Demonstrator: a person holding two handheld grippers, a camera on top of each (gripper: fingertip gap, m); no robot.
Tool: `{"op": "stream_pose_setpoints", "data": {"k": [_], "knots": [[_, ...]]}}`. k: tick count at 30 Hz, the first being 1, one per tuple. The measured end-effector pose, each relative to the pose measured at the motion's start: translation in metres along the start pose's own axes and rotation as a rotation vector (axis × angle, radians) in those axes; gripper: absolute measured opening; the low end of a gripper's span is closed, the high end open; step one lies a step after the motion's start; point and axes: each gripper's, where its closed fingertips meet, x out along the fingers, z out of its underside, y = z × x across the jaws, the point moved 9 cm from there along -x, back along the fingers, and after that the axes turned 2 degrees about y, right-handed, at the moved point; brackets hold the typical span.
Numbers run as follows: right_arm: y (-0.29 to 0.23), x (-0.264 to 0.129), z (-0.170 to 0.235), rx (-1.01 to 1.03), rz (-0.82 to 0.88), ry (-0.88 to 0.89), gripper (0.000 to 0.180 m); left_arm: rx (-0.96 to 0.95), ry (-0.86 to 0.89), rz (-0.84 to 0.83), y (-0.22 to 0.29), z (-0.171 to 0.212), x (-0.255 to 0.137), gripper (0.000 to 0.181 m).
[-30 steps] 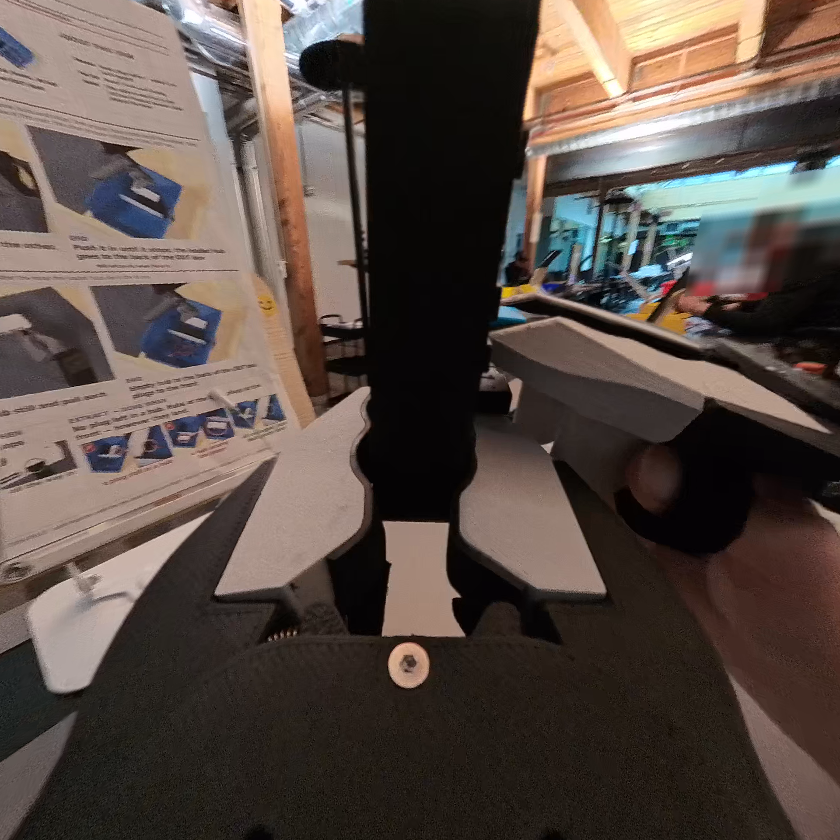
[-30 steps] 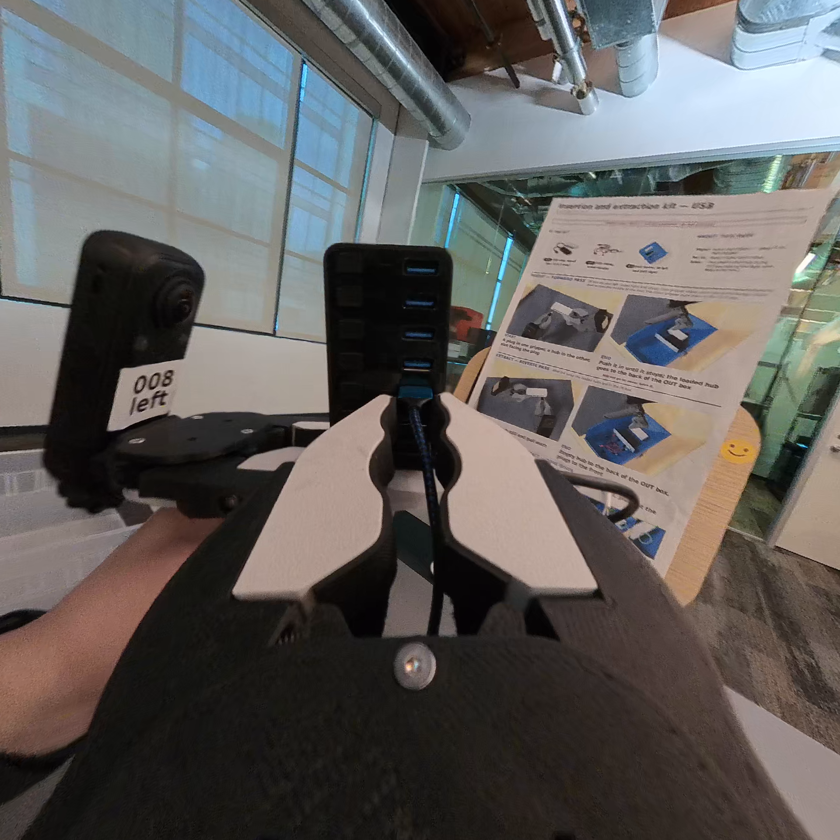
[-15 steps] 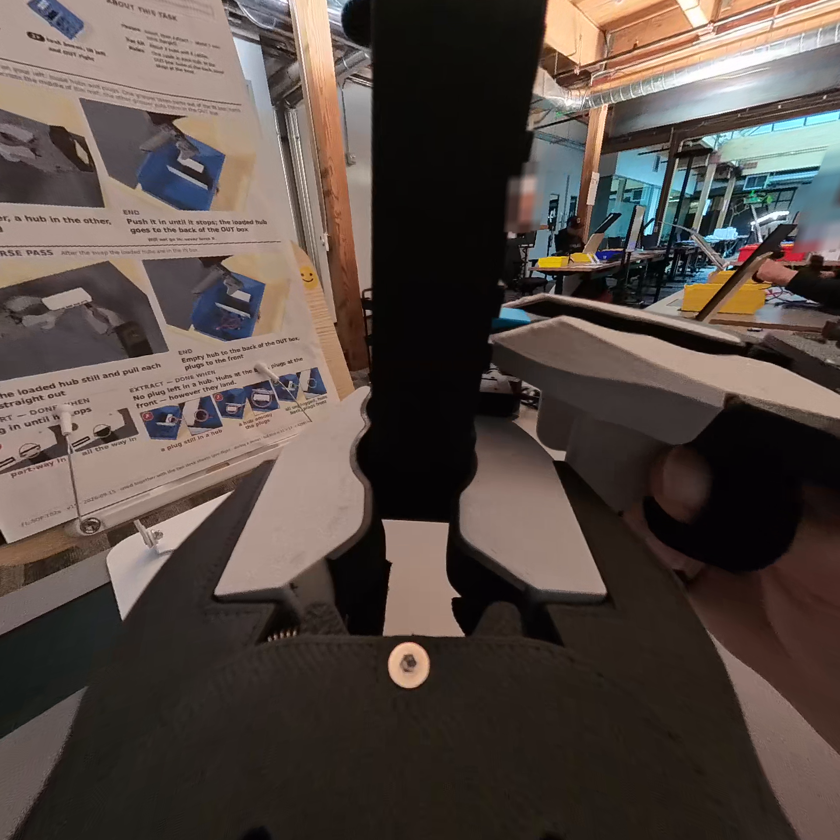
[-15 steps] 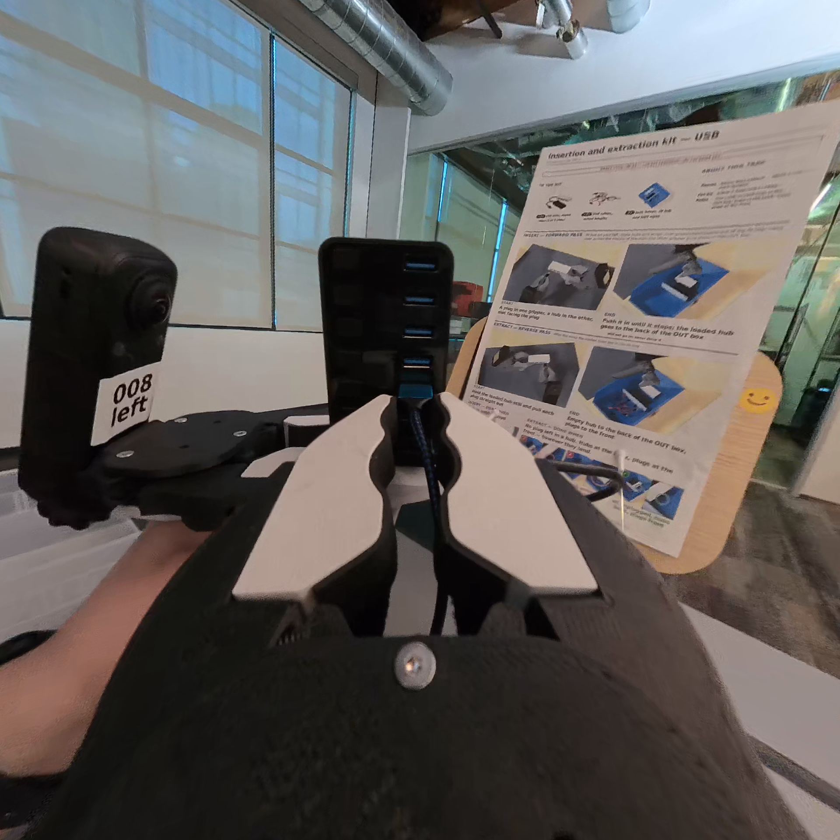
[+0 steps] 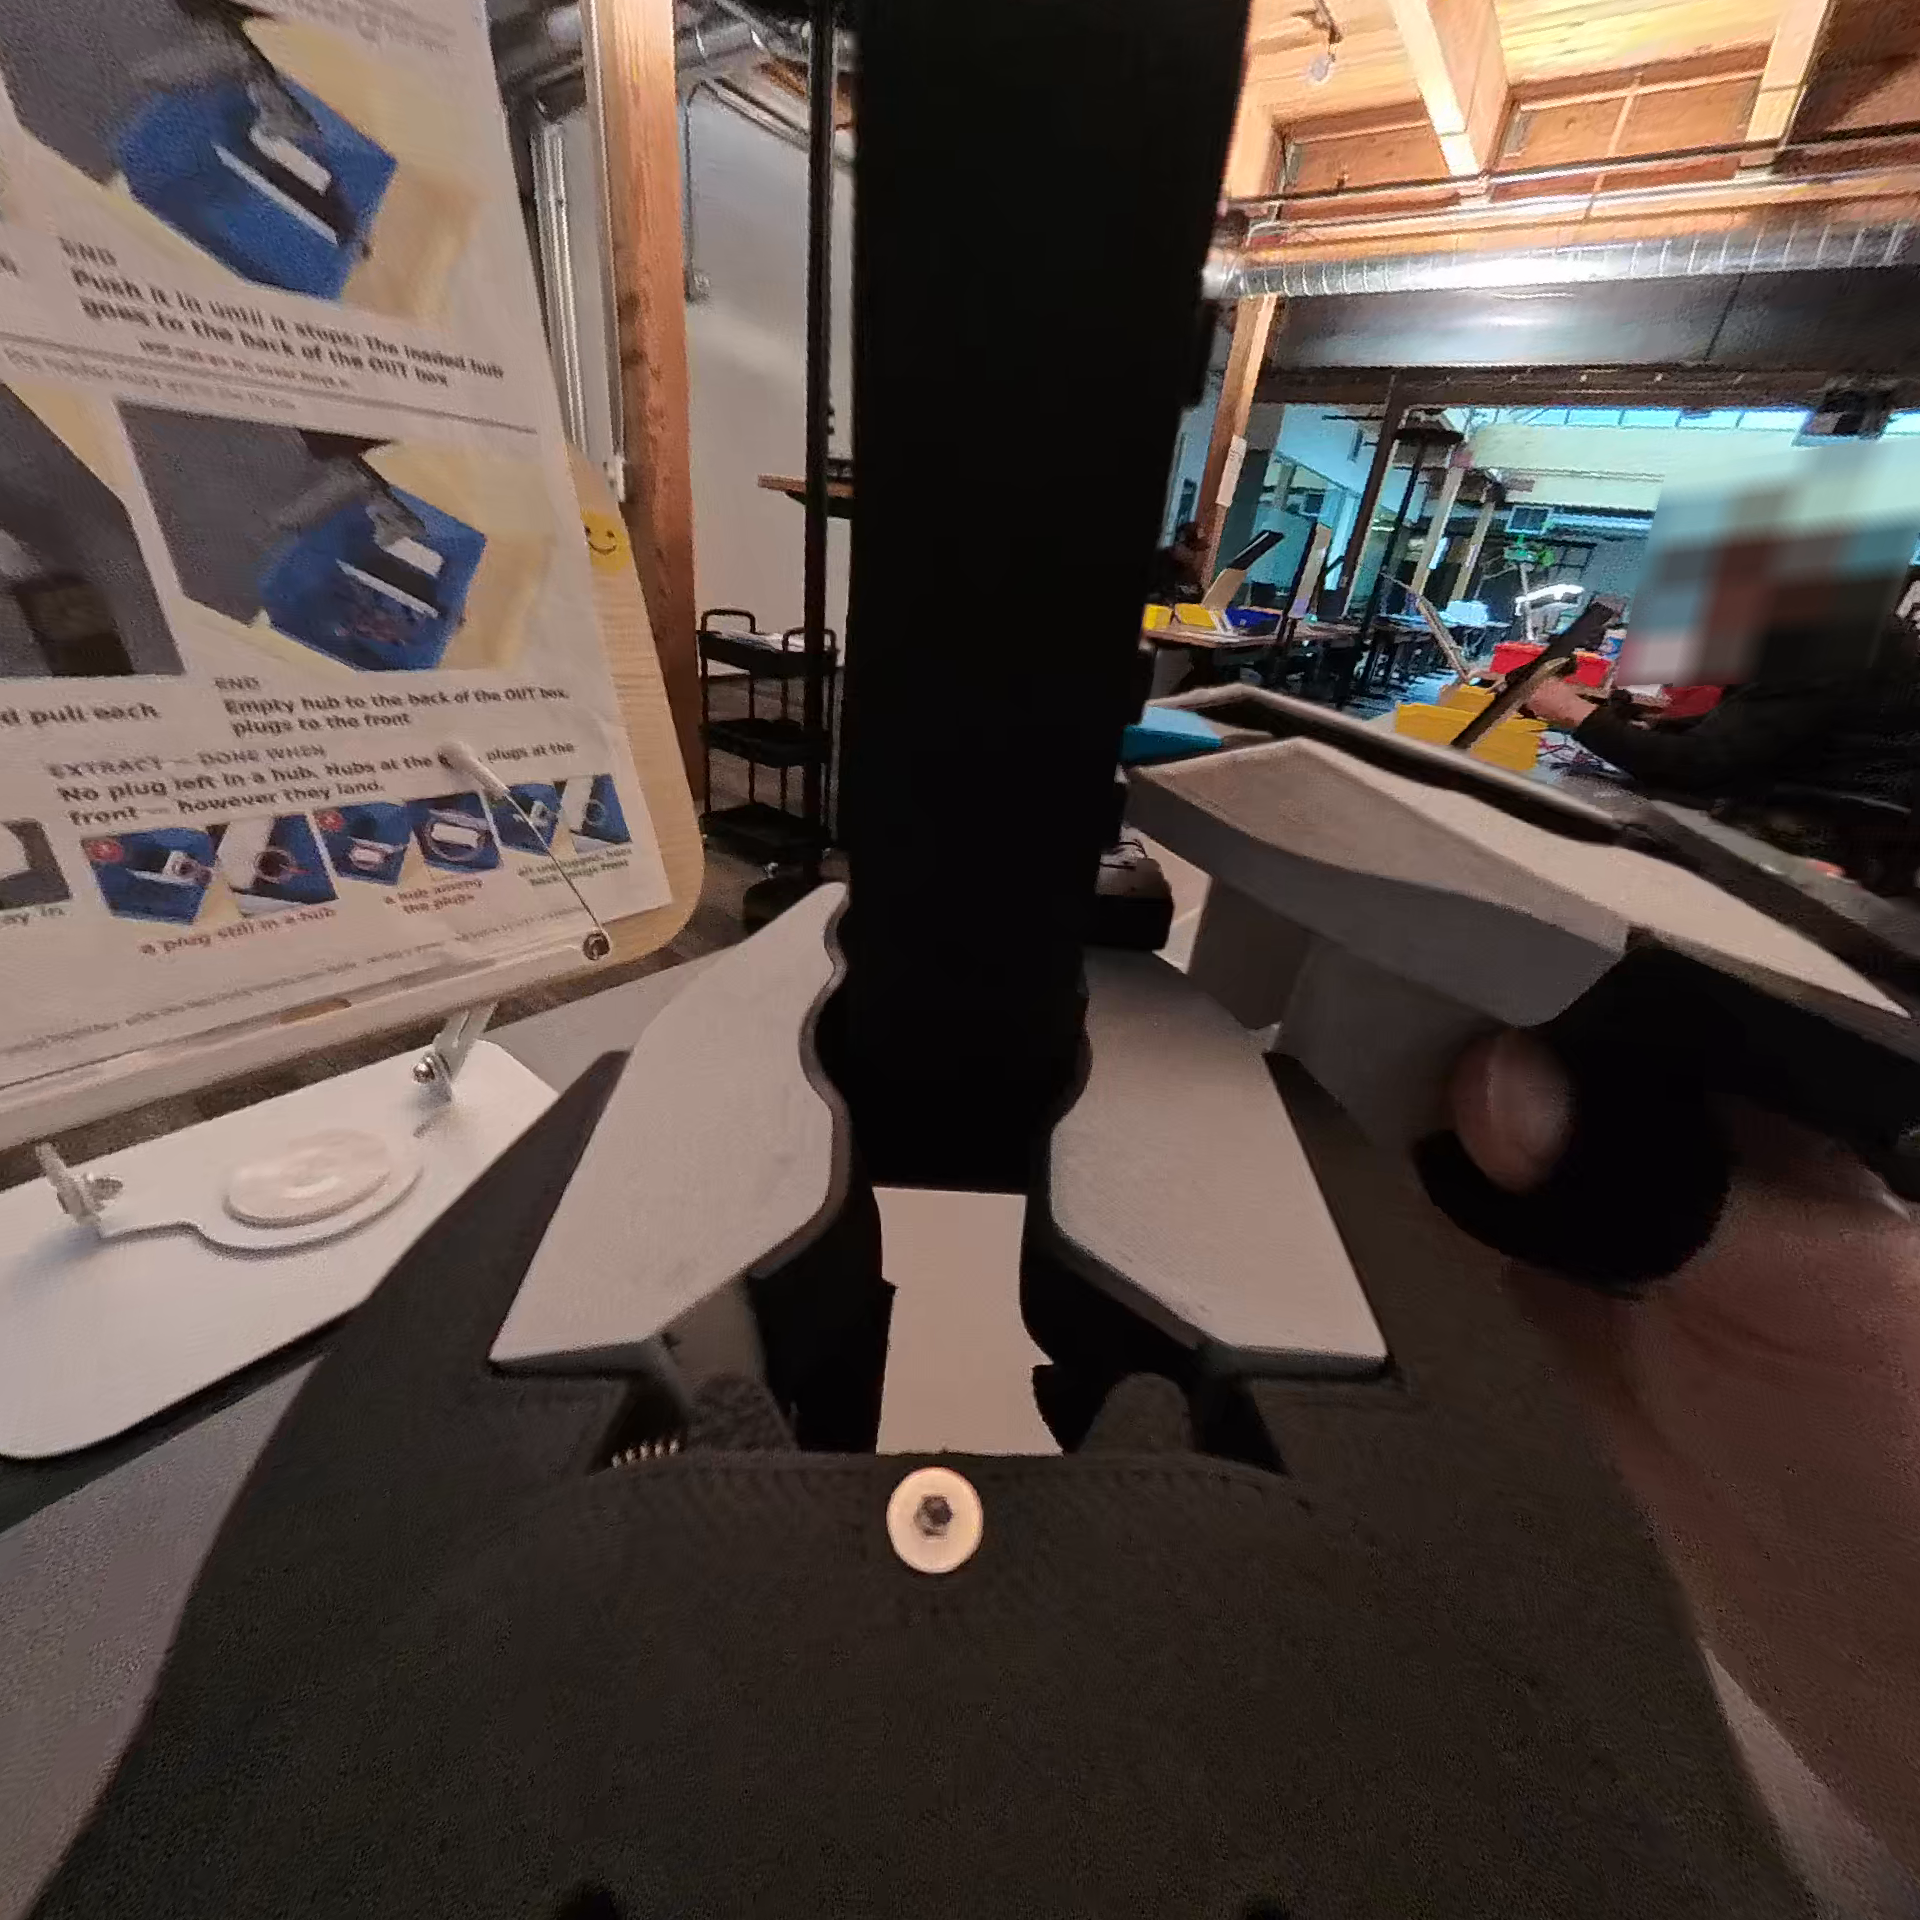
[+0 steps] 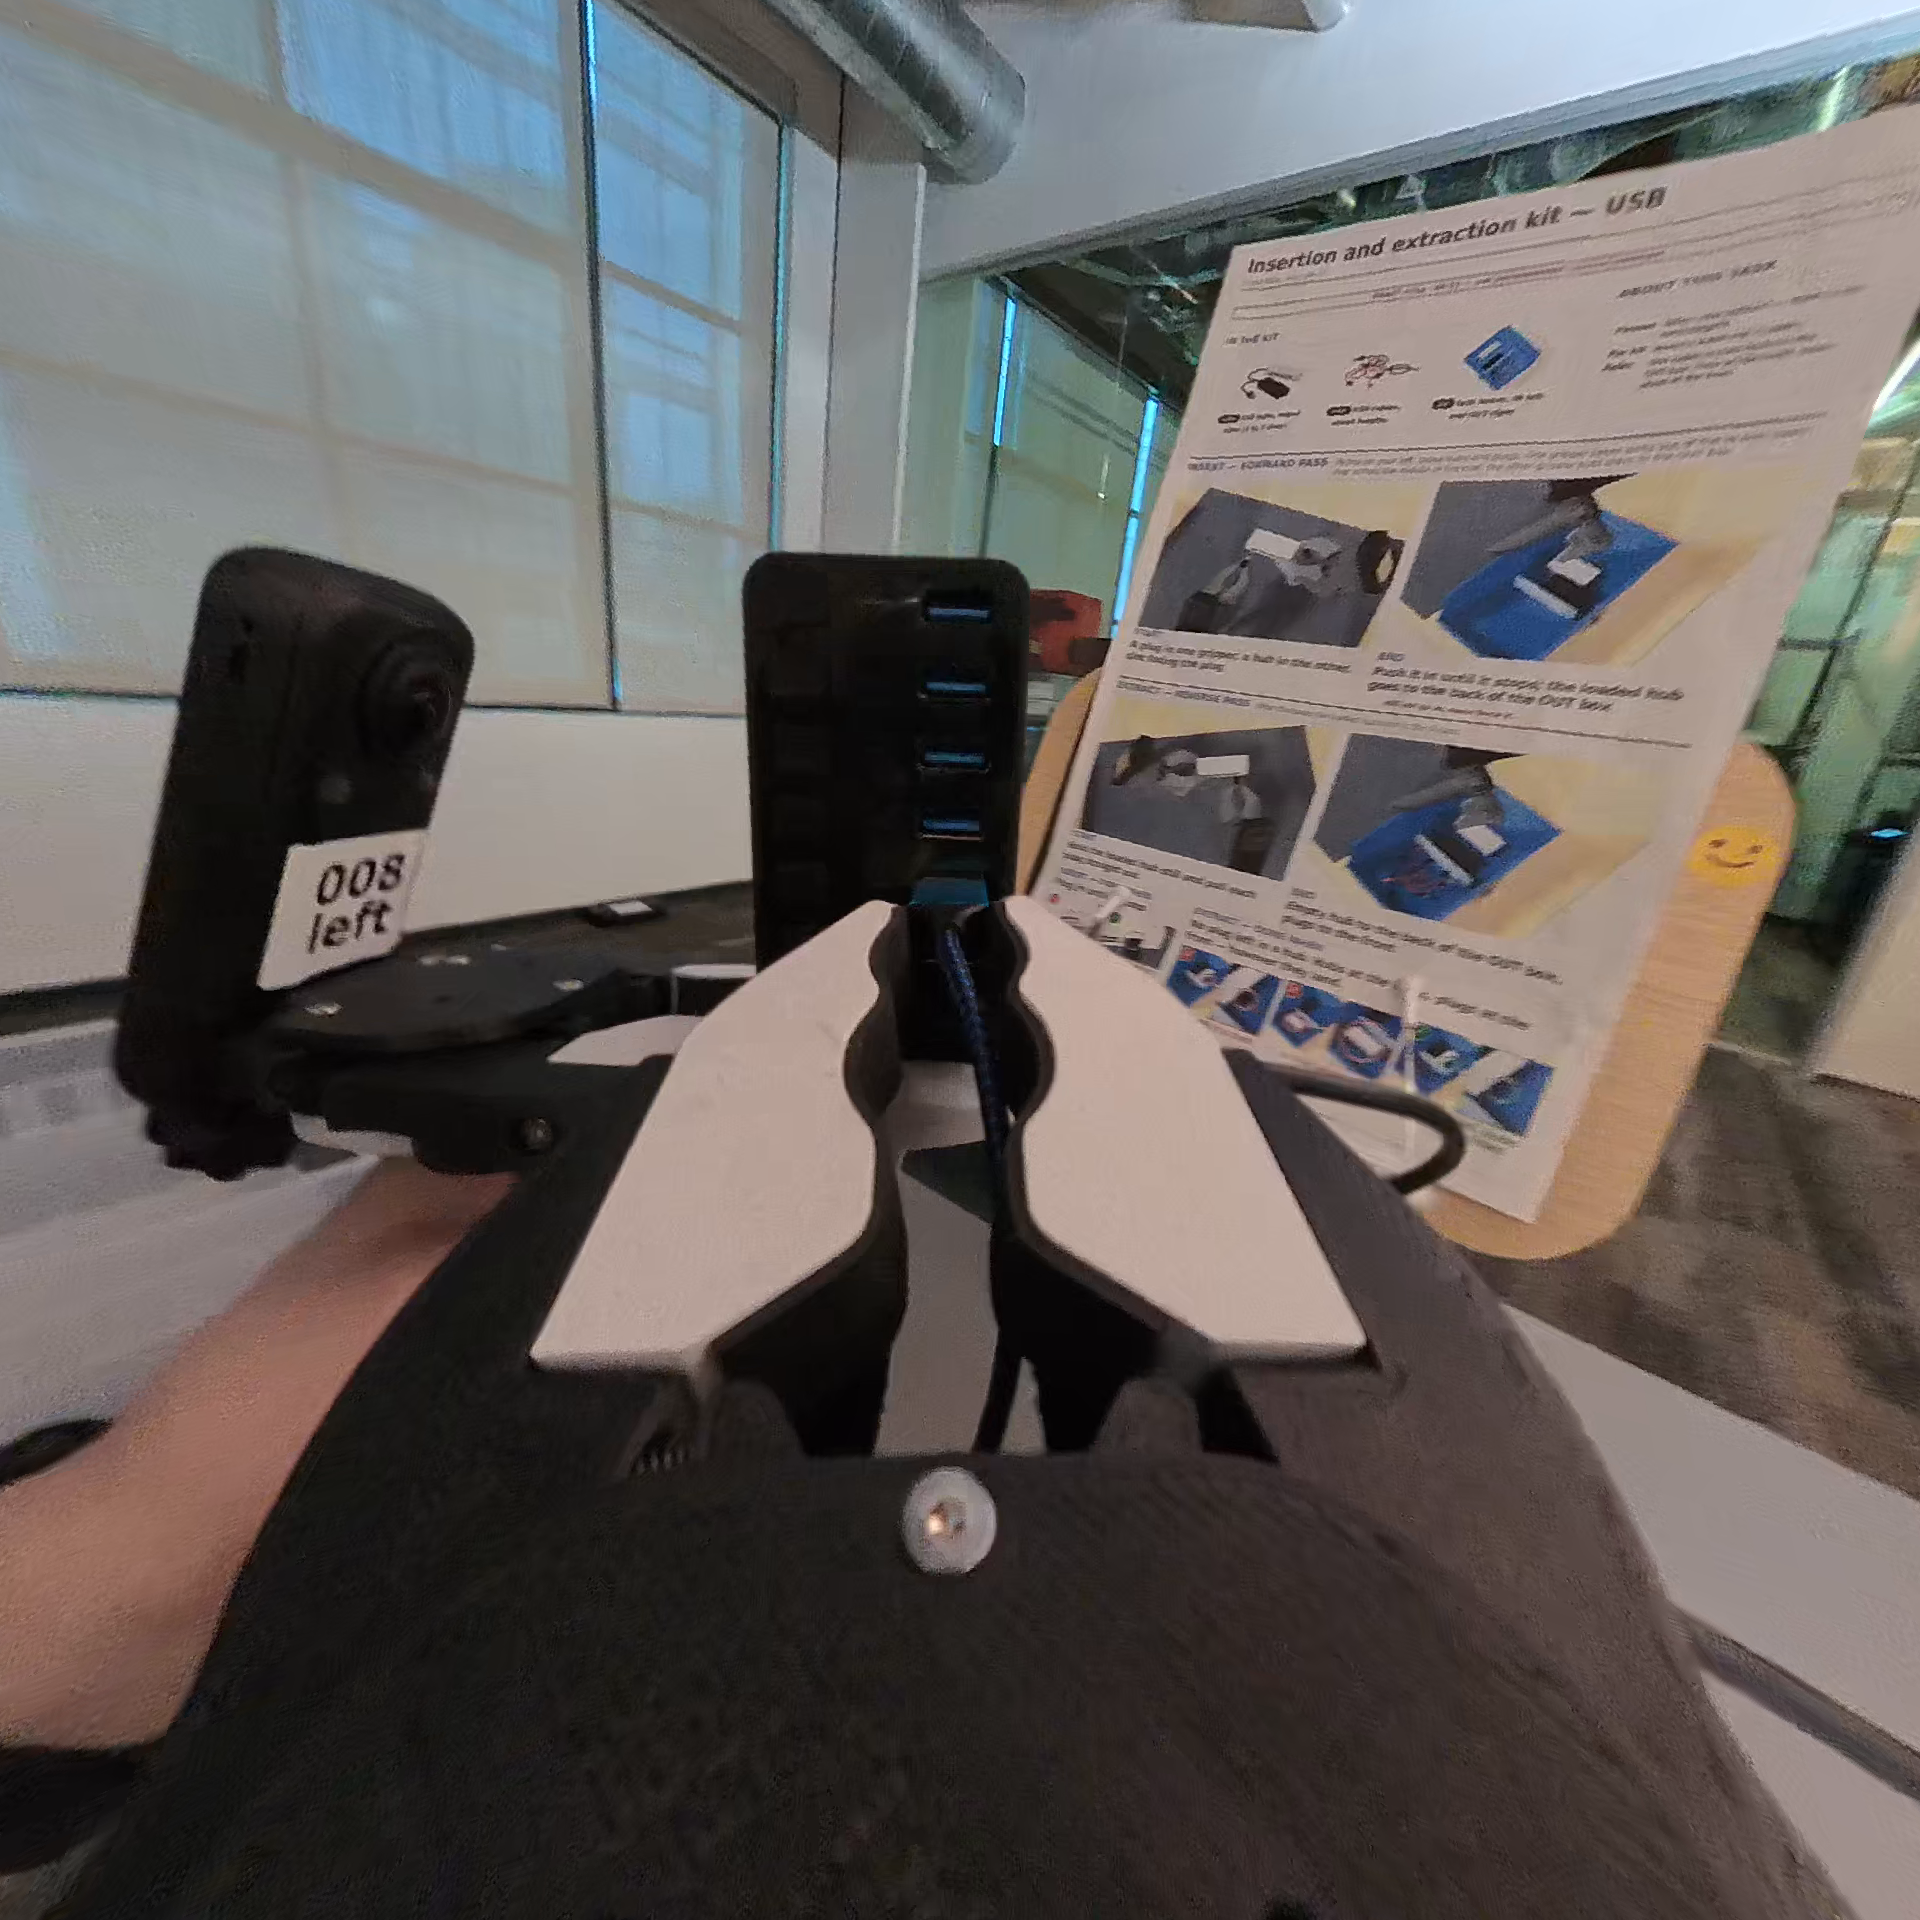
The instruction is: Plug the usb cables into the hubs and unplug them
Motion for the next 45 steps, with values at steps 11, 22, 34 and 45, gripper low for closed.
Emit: {"op": "stream_pose_setpoints", "data": {"k": [11,22,34,45], "knots": [[0.008,-0.013,-0.026,-0.032,-0.2,-0.083,0.014,0.008,0.133,-0.166,-0.052,-0.04,-0.06,0.029],[0.034,-0.08,0.087,0.214,-0.677,-0.753,0.014,-0.046,0.186,-0.023,-0.042,-0.064,-0.078,0.027],[-0.002,-0.123,0.146,0.015,-0.918,-0.93,0.057,-0.044,0.158,0.045,-0.029,-0.065,-0.071,0.028],[-0.019,-0.124,0.143,-0.379,-0.841,-1.103,0.016,-0.054,0.153,0.081,-0.024,-0.067,-0.069,0.027]]}}
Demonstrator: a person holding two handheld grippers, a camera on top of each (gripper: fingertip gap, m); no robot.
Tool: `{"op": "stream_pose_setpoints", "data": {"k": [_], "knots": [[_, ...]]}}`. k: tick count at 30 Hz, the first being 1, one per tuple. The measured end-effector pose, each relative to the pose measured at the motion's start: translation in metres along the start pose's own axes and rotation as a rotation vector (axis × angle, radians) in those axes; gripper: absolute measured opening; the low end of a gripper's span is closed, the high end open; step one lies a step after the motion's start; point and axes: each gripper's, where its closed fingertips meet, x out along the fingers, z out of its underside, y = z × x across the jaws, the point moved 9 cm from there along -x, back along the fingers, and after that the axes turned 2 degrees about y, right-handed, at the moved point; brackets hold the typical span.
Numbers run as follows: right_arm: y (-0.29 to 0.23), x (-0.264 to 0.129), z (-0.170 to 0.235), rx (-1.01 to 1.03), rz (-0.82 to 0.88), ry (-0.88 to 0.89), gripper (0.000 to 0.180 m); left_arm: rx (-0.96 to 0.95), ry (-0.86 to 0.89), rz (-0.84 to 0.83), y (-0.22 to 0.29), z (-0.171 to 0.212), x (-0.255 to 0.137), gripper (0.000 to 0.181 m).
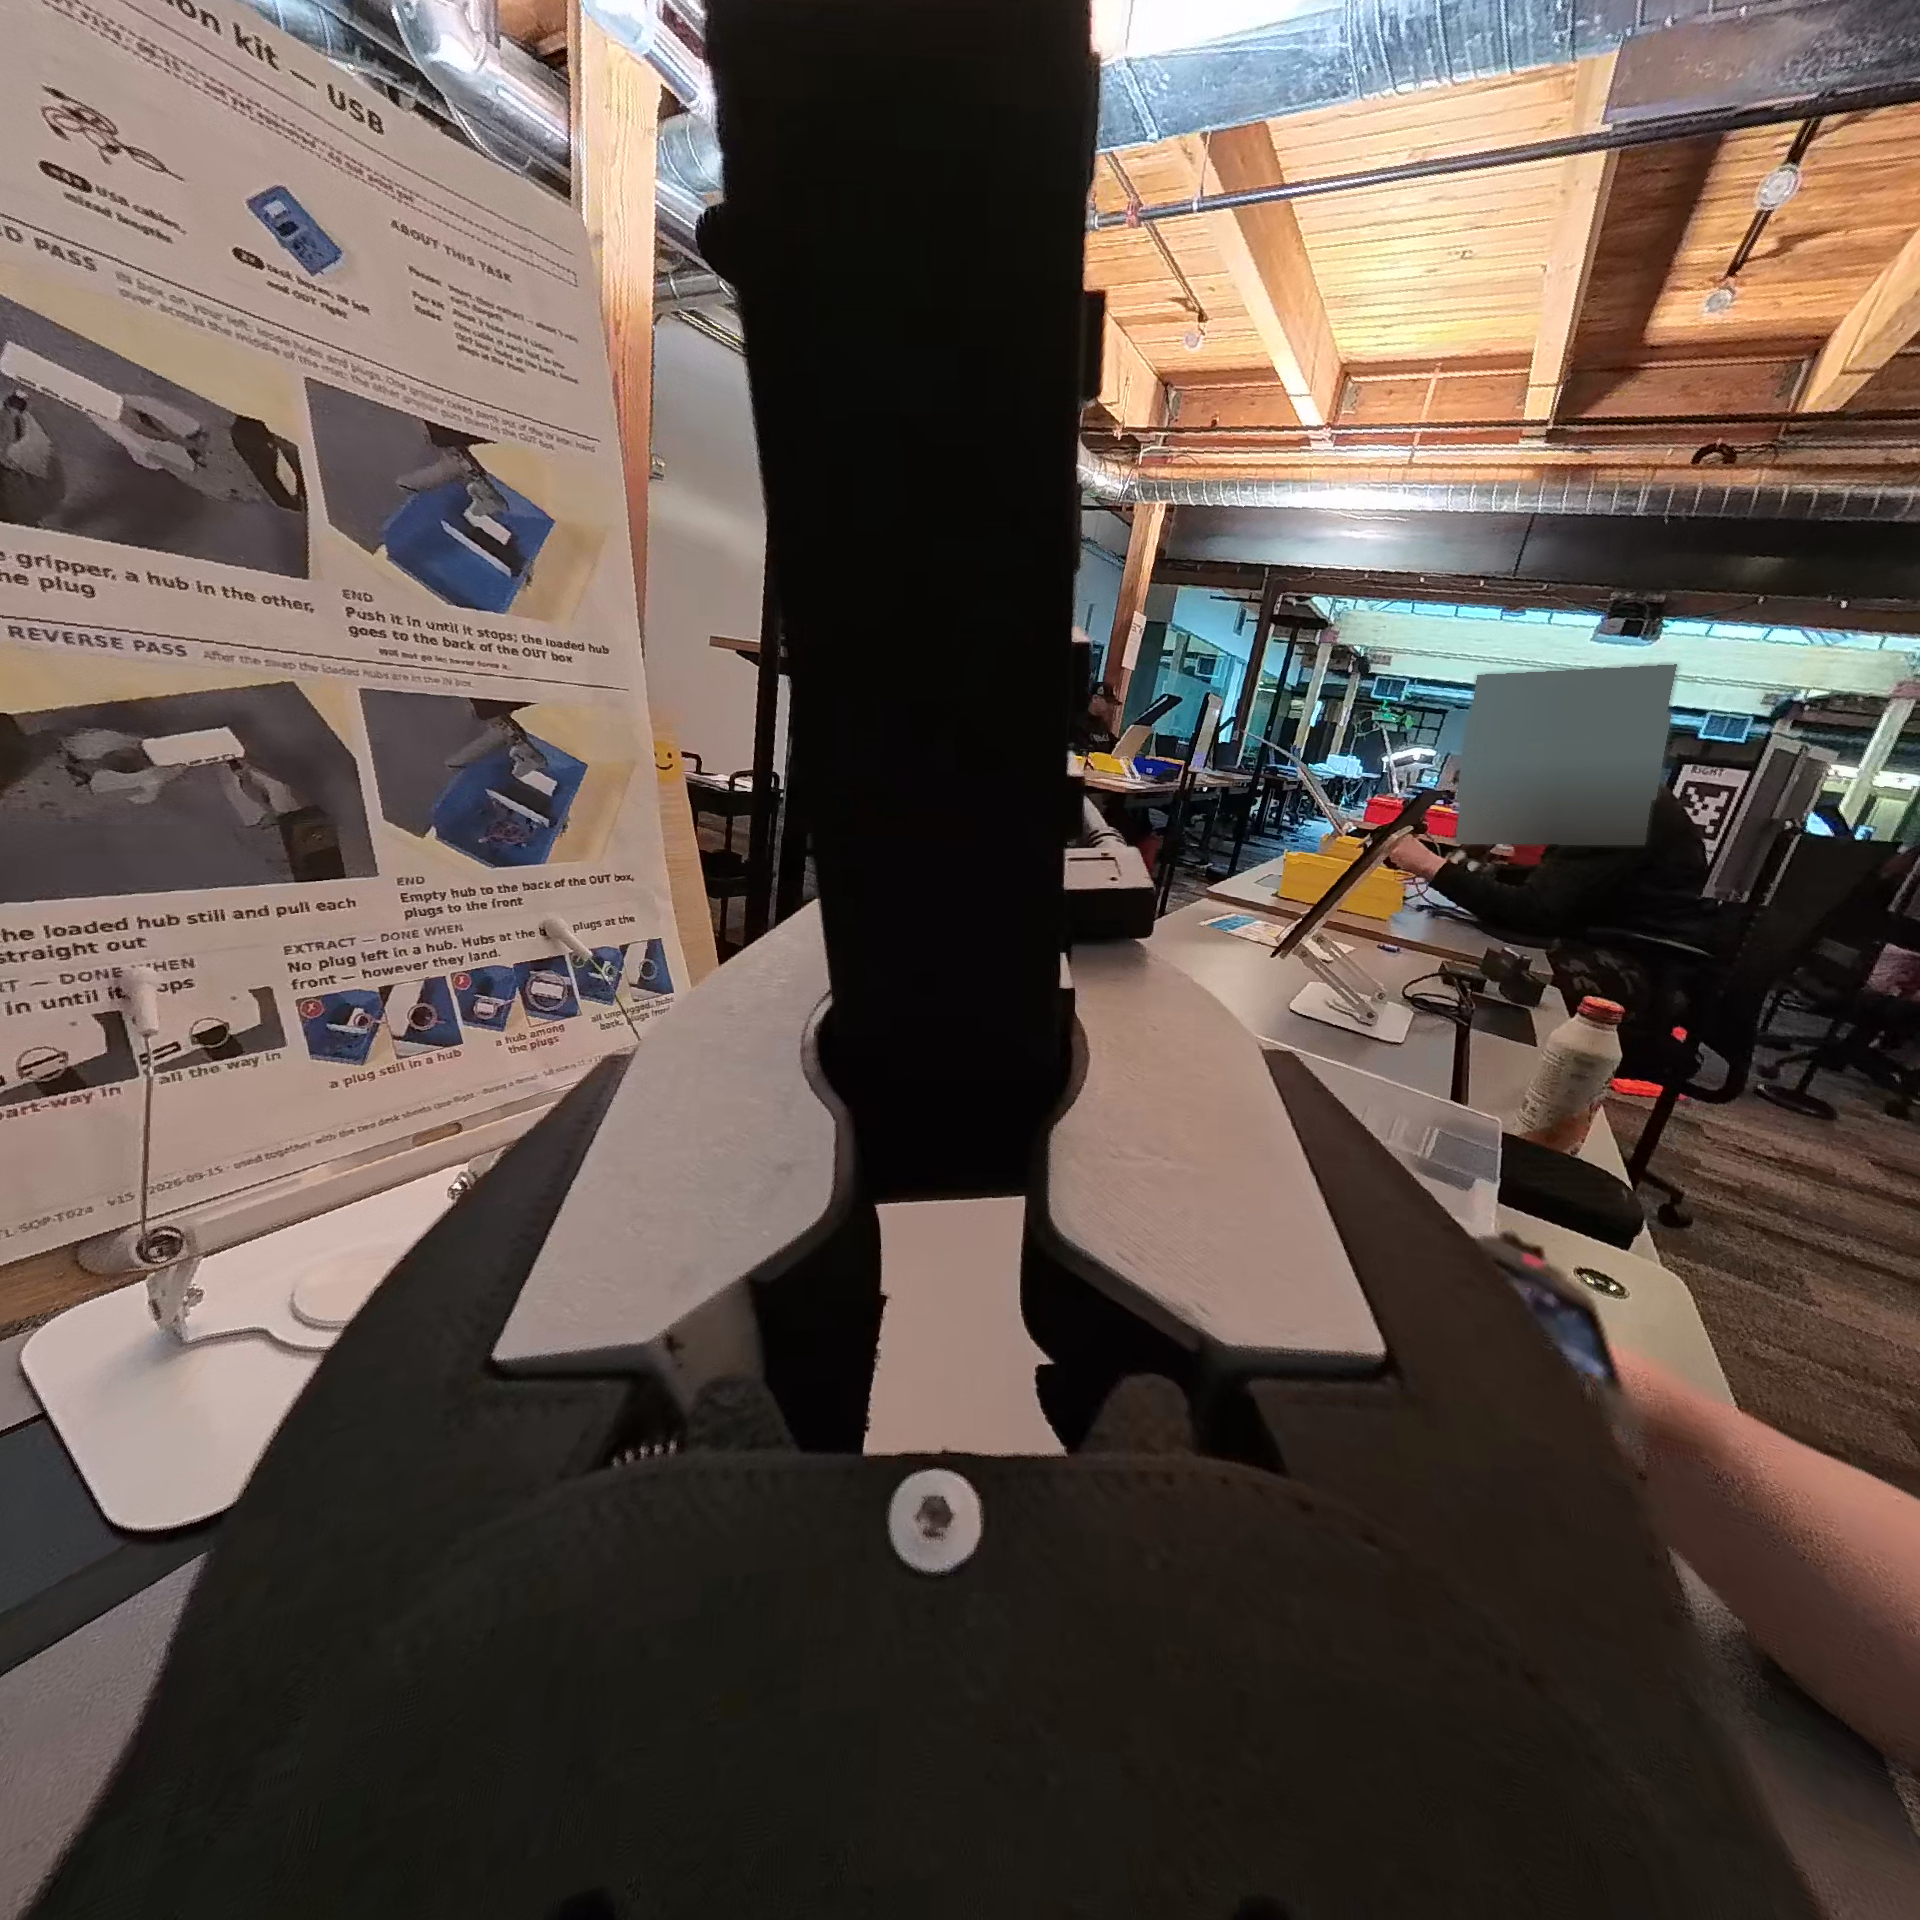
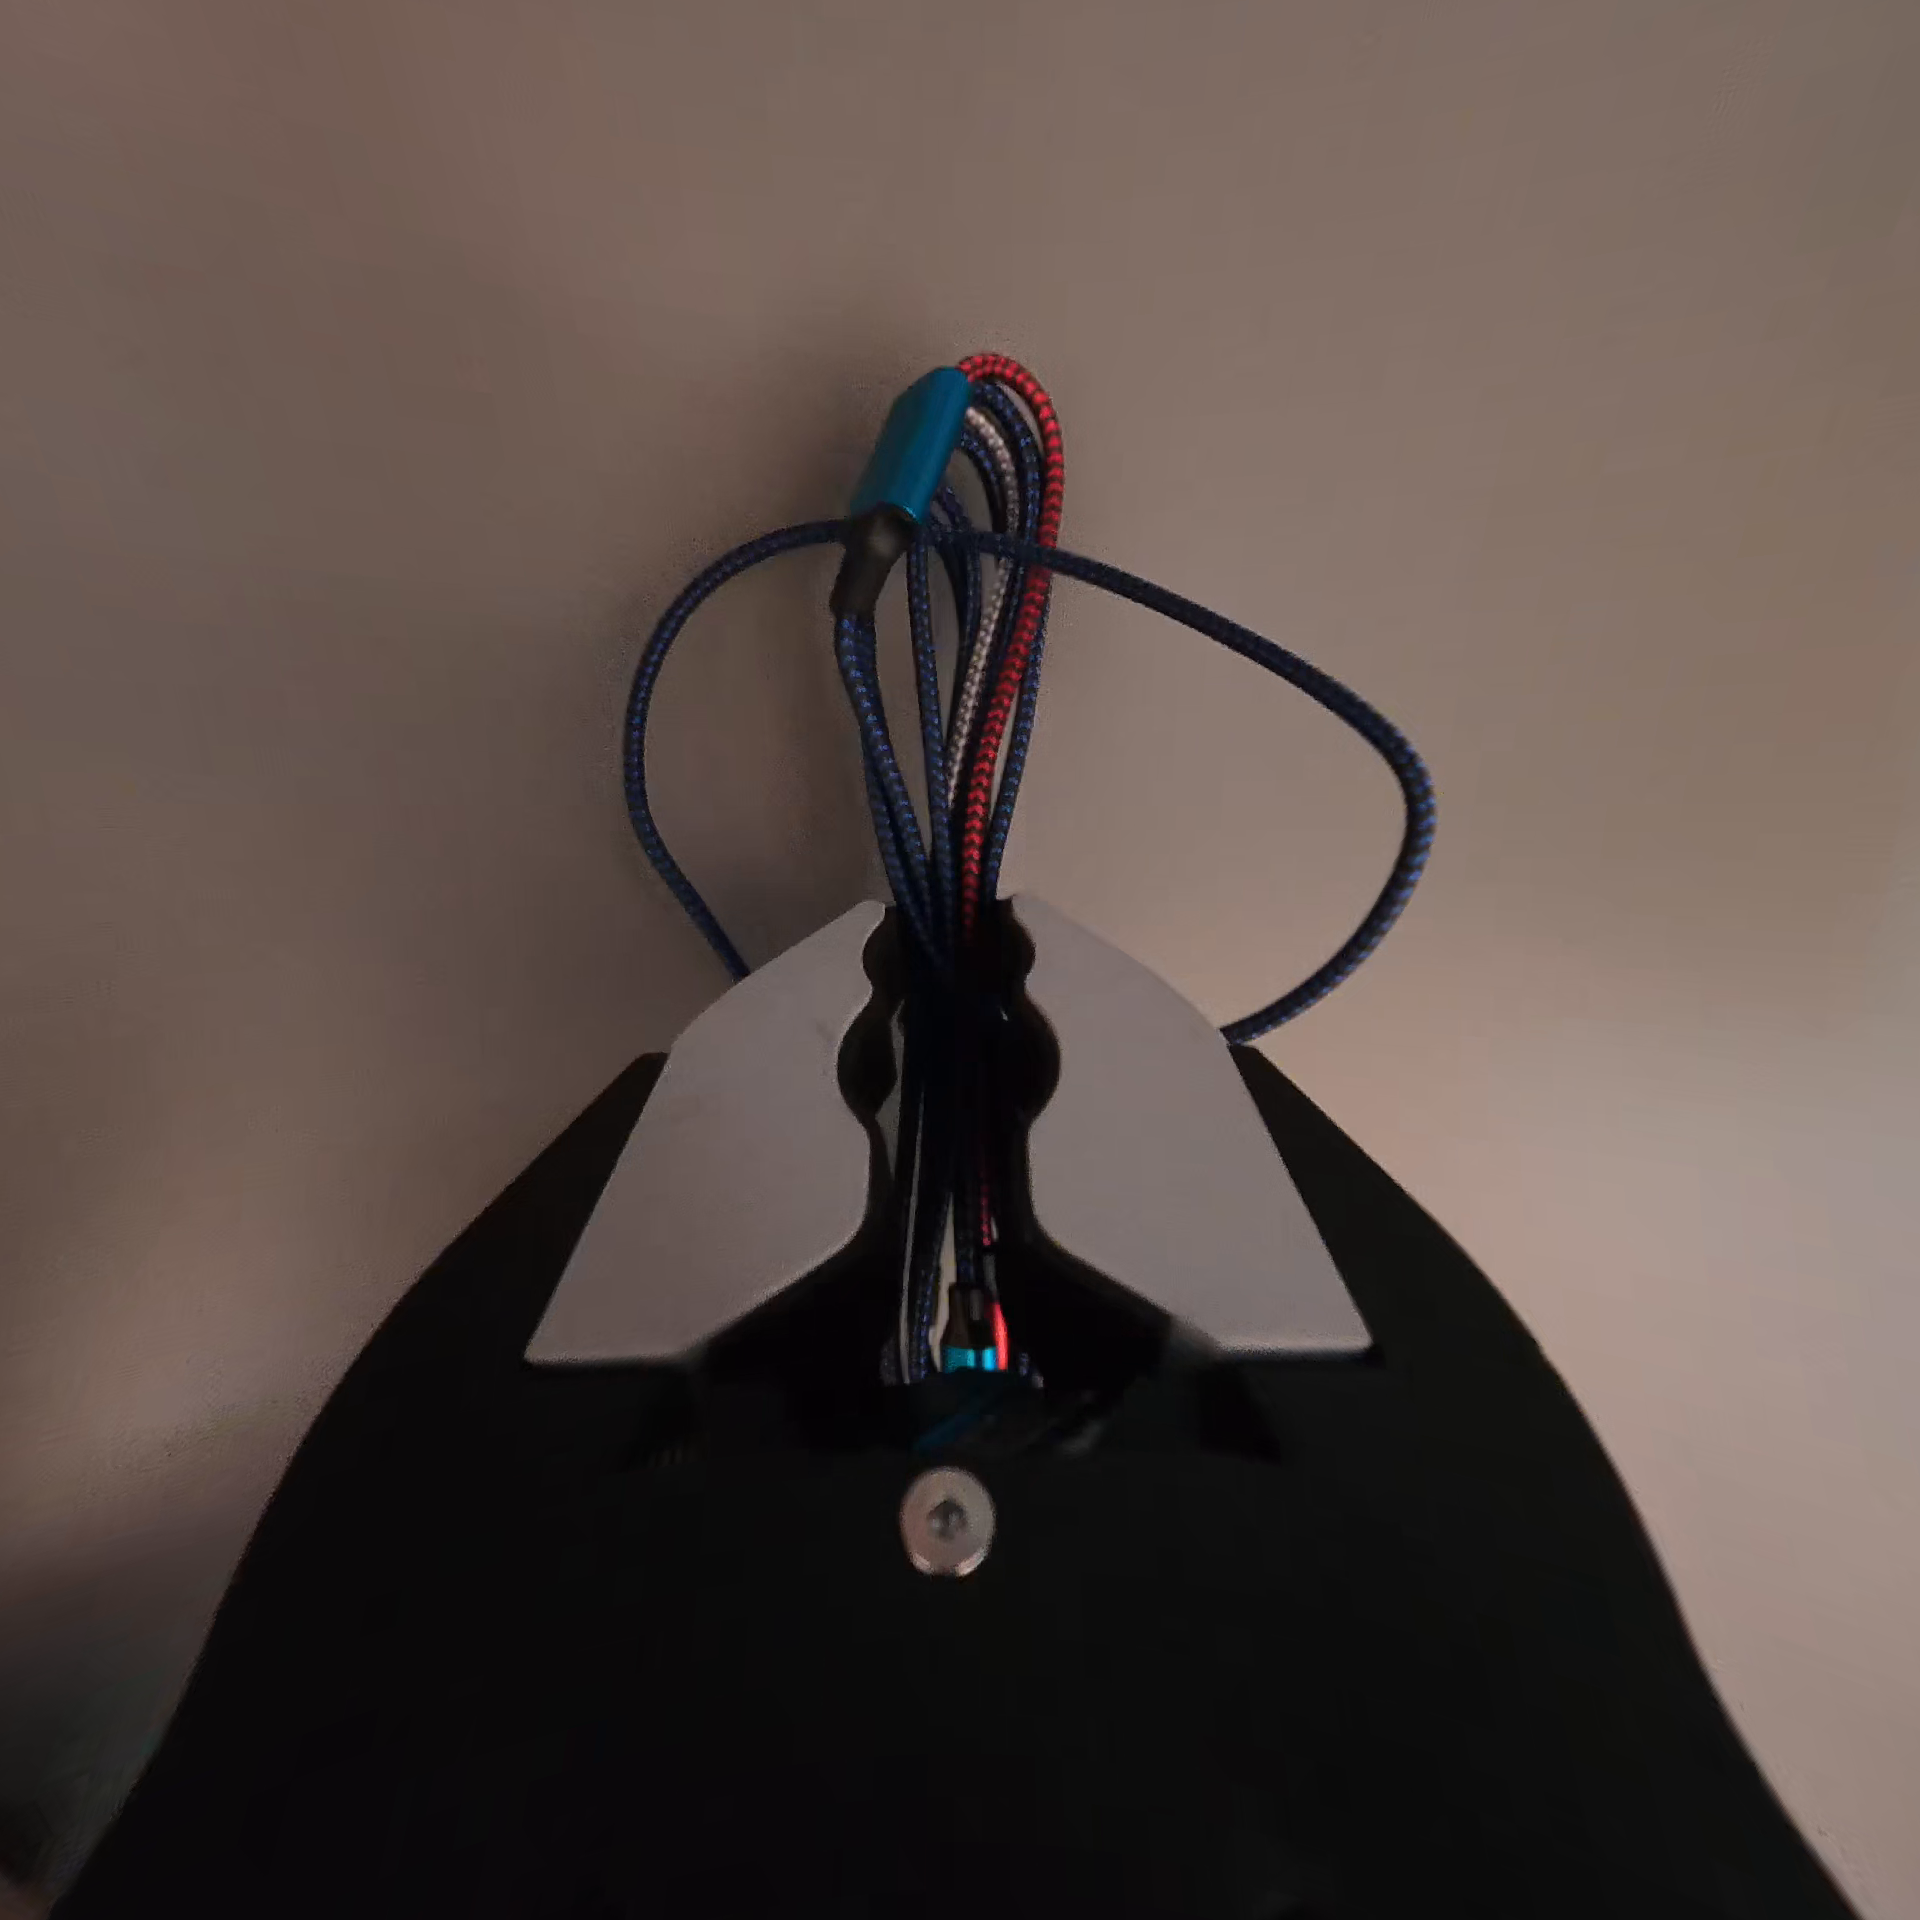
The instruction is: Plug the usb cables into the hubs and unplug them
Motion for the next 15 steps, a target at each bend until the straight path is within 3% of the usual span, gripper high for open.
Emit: {"op": "stream_pose_setpoints", "data": {"k": [4,9,12,15], "knots": [[0.006,-0.076,0.004,0.076,0.174,0.075,0.016,-0.006,0.004,0.007,0.0,-0.002,-0.001,0.028],[0.007,-0.229,0.048,0.176,0.5,0.053,0.016,-0.025,0.019,0.029,0.001,-0.004,-0.003,0.028],[0.006,-0.291,0.103,0.193,0.499,0.085,0.016,-0.026,0.025,0.041,0.004,-0.005,-0.002,0.029],[0.007,-0.297,0.174,0.299,0.409,0.019,0.016,-0.014,0.024,0.047,0.008,-0.006,-0.001,0.028]]}}
